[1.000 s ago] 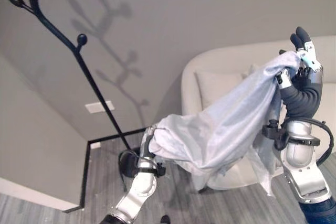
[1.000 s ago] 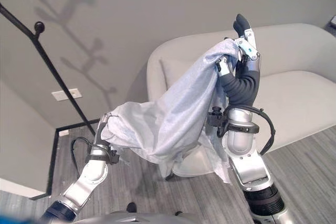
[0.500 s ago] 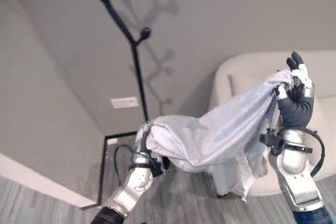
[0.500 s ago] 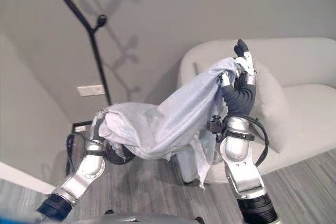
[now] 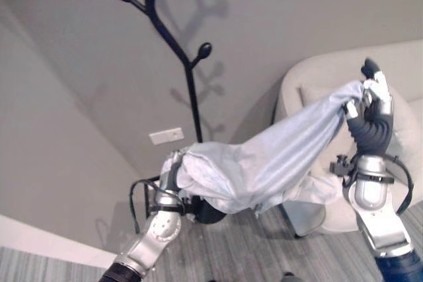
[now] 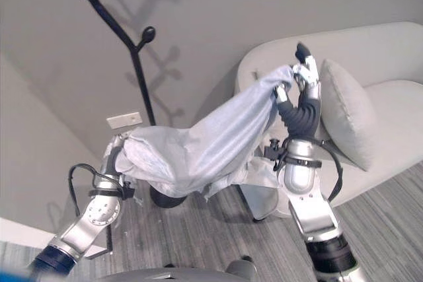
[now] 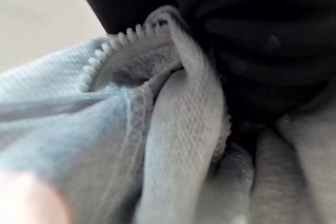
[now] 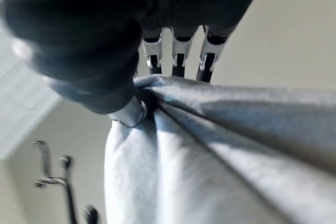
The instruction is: Hang the clothes on the sofa on the clothes rack.
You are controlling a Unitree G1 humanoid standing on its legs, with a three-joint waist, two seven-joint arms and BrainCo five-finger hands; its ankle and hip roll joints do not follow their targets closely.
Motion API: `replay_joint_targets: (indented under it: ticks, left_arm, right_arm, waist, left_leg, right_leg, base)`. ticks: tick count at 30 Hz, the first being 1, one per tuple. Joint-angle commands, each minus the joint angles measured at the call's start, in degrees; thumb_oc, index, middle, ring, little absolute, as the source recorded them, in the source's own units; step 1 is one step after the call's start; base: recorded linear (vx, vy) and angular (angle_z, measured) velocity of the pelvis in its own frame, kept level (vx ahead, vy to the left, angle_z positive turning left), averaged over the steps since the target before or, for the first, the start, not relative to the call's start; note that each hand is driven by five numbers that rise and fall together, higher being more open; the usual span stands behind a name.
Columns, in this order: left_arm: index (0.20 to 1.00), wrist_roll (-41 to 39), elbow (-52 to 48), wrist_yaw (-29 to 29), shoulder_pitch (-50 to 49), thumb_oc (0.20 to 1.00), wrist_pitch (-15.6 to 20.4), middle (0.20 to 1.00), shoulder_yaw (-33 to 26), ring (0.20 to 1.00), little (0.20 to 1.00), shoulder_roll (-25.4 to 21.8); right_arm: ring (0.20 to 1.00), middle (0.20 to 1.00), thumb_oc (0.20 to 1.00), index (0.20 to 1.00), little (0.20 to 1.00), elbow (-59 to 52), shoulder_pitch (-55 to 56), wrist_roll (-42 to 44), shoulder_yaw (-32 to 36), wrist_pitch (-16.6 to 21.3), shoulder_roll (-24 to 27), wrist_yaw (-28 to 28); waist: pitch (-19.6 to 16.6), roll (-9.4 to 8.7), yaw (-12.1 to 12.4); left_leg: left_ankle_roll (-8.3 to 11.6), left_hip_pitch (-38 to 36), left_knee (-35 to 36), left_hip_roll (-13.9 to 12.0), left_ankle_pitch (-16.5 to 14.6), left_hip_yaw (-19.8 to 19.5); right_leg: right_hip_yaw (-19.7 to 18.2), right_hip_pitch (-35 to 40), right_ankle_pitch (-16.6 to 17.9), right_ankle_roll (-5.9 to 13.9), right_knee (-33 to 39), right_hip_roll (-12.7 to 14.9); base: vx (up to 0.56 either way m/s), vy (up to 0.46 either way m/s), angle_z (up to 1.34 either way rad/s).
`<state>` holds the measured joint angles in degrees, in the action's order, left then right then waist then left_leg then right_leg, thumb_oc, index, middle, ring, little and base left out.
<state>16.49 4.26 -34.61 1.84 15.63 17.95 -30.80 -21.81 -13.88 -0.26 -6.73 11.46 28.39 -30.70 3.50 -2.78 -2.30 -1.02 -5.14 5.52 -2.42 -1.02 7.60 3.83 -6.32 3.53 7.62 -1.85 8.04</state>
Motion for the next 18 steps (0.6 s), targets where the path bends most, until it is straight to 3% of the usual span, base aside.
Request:
replay_joint_targets:
  ticks: [1,2,6,12,14,18]
  left_arm:
    - [0.200,3.36,-3.29,-3.48,6.74,0.200,2.38,0.200,-3.53,0.200,0.200,0.33]
    - [0.200,5.28,-2.78,-4.64,9.73,0.200,2.44,0.200,-3.04,0.200,0.200,0.86]
    - [0.200,8.30,-3.49,-5.46,10.12,0.200,2.07,0.200,-3.71,0.200,0.200,1.26]
    - [0.200,13.71,-5.76,-7.32,12.25,0.200,1.55,0.200,-5.67,0.200,0.200,-2.11]
    - [0.200,15.80,-7.34,-8.23,13.72,0.200,1.28,0.200,-8.99,0.200,0.200,-5.65]
    - [0.200,17.24,-8.46,-8.60,14.84,0.200,0.71,0.200,-11.40,0.200,0.200,-8.44]
  right_arm:
    - [0.200,0.200,0.200,0.200,0.200,-1.13,-5.28,-3.07,2.73,3.35,2.17,-1.67]
    - [0.200,0.200,0.200,0.200,0.200,-1.46,-6.51,-4.29,2.49,3.57,3.35,-1.33]
    - [0.200,0.200,0.200,0.200,0.200,-2.74,-6.52,-3.28,3.49,4.61,3.72,-0.94]
    - [0.200,0.200,0.200,0.200,0.200,-2.63,-4.71,-3.62,6.59,6.21,6.92,0.81]
    - [0.200,0.200,0.200,0.200,0.200,-0.81,-5.82,-3.50,8.28,7.04,9.94,1.76]
    - [0.200,0.200,0.200,0.200,0.200,1.24,-8.79,-2.27,8.61,7.82,11.51,2.15]
  waist:
    - [-1.49,-0.43,-0.25]
    - [-1.29,-1.00,-1.02]
    - [-2.40,-1.48,-1.15]
    - [-3.99,-1.40,-1.43]
    - [-4.21,-1.47,-1.02]
    - [-3.41,-2.24,-0.44]
  left_leg:
    - [0.35,-1.94,-0.52,2.27,-4.54,-2.47]
    - [0.27,-2.58,-0.52,3.19,-5.18,-3.07]
    - [0.95,-3.57,-0.65,3.48,-6.46,-3.88]
    - [2.96,-3.68,-6.17,1.95,-7.63,-4.01]
    - [4.88,-2.21,-12.60,1.64,-5.66,-4.97]
    - [6.26,1.63,-22.03,1.69,-4.36,-5.83]
  right_leg:
    - [-0.13,-2.75,0.07,0.29,-1.61,-4.73]
    - [-3.04,-3.41,0.74,0.00,-0.97,-6.78]
    - [-4.46,-0.22,0.73,-1.18,0.98,-6.81]
    - [-2.46,3.85,-0.07,-1.99,3.41,-6.88]
    - [-1.71,6.34,-1.16,-3.10,4.28,-7.07]
    - [-1.04,8.50,-1.70,-4.15,5.45,-7.02]
  base:
    - [0.13,0.020,-0.01]
    - [0.10,0.006,0.02]
    - [0.19,-0.056,0.15]
    - [0.21,-0.090,0.22]
    - [0.21,-0.094,0.67]
    - [0.11,-0.068,0.28]
